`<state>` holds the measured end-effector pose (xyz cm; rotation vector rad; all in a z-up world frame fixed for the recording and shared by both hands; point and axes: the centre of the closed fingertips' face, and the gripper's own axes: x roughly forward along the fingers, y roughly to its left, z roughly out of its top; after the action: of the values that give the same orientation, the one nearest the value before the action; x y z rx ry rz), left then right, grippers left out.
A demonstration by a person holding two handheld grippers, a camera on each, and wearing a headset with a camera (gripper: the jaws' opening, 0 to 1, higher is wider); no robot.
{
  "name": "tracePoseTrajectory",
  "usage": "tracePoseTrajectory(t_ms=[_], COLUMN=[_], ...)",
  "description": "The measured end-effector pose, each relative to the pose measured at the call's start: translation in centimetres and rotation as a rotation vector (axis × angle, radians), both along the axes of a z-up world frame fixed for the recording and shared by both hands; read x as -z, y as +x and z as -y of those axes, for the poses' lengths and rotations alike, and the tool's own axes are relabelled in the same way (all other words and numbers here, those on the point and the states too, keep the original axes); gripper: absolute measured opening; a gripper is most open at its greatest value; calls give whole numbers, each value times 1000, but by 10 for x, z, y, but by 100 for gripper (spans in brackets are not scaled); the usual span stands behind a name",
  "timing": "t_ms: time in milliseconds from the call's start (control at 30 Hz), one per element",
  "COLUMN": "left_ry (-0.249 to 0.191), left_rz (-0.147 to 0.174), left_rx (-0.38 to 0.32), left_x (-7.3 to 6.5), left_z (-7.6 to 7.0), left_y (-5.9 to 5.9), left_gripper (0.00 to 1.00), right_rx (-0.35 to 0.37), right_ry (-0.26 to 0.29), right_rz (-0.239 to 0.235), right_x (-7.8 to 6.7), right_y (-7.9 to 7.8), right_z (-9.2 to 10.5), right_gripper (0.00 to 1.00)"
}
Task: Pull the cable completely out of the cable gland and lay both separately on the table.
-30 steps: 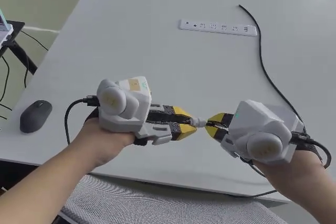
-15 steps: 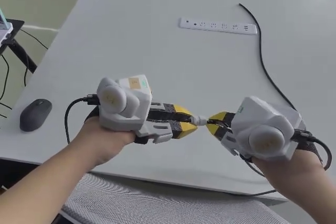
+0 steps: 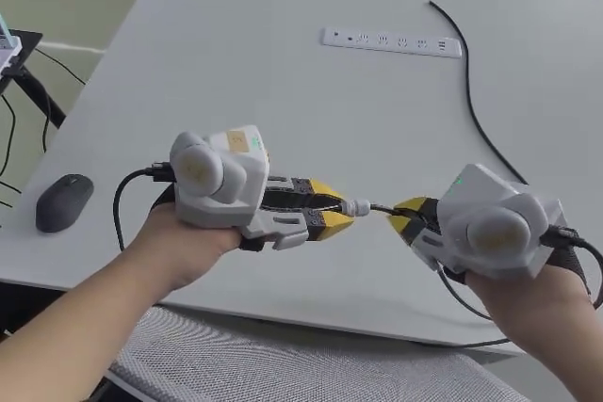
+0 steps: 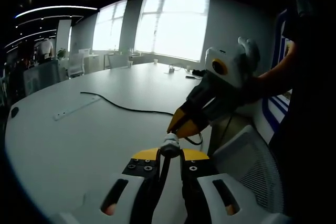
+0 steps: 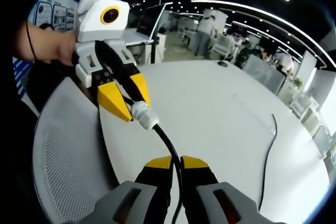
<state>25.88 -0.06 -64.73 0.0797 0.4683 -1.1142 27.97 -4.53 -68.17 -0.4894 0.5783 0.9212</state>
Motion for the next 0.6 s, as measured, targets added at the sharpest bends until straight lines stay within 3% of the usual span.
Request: tracePoseTrajectory(t_ms=[600], left_ry=[6], left_rz=[4], left_rx=[-2], left_x=[0], left_z=[-6], left_y=[-2], left_gripper=[15], right_rx=[175], right_ry=[70], right_rz=[-88], right_x=[23], right_y=[7], right_z=[25], right_gripper=[0])
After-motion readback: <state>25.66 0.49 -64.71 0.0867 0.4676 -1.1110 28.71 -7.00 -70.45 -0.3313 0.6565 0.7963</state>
